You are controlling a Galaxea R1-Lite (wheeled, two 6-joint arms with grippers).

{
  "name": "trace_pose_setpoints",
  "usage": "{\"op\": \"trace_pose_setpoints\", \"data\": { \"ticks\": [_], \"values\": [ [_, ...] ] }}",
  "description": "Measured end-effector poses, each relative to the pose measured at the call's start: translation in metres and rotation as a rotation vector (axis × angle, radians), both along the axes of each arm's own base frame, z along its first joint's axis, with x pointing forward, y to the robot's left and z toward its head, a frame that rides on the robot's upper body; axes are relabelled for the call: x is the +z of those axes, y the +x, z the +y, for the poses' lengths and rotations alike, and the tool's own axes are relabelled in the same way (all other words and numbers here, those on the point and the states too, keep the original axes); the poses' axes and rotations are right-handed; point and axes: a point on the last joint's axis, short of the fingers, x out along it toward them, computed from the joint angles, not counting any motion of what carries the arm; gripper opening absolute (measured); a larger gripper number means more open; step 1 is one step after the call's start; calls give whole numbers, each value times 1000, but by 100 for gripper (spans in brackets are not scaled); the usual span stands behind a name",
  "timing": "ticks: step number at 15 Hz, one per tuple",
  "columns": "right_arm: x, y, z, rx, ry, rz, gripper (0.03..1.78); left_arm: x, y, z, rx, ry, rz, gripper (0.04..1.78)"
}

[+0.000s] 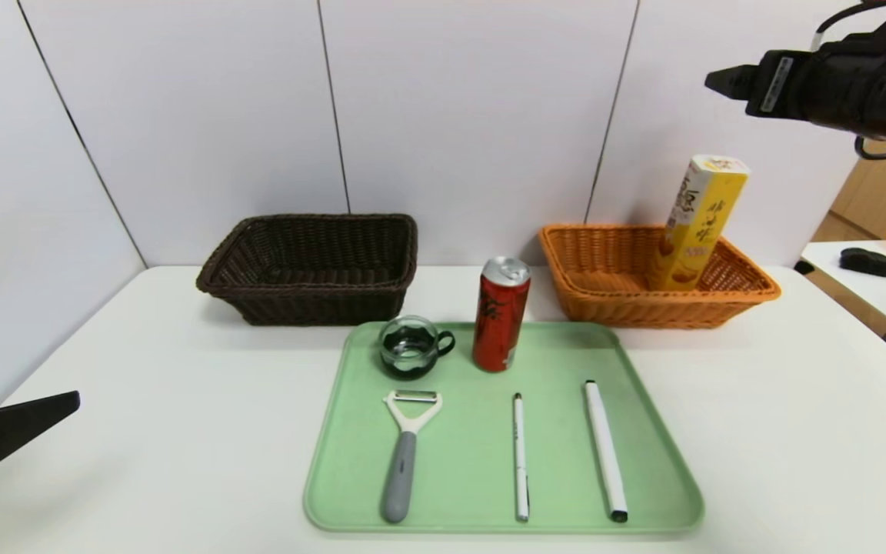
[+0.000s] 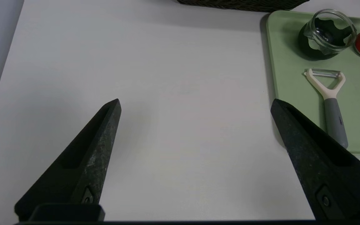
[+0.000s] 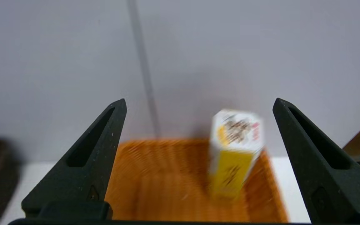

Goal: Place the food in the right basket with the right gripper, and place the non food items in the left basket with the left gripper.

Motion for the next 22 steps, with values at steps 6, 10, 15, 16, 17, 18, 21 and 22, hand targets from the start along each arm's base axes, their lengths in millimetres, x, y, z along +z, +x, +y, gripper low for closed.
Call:
{"op": "trace_pose_setpoints", "data": {
  "ticks": [6,10,15,16,17,18,21,22],
  "values": [
    [-40,-91,88,290,131,305,167,-1,-5,0,4,-7,-11,169],
    [-107,-122,117,337,56,339,168,-8,-12,0,16,-33,-8,169],
    [-164,-135,128,389,35,270,169,-15,-14,0,17,-34,-25,169],
    [-170,-133,132,396,50,244,169,-17,-14,0,17,-35,-21,169],
    [-176,-130,135,400,60,220,169,-17,-15,0,17,-35,-20,169],
    [-183,-127,139,405,64,199,169,-17,-15,0,17,-34,-20,169],
    [-208,-116,151,416,40,138,169,-19,-15,0,19,-27,-14,169],
    [-216,-111,156,416,35,108,169,-19,-15,0,20,-23,-14,169]
  ]
}}
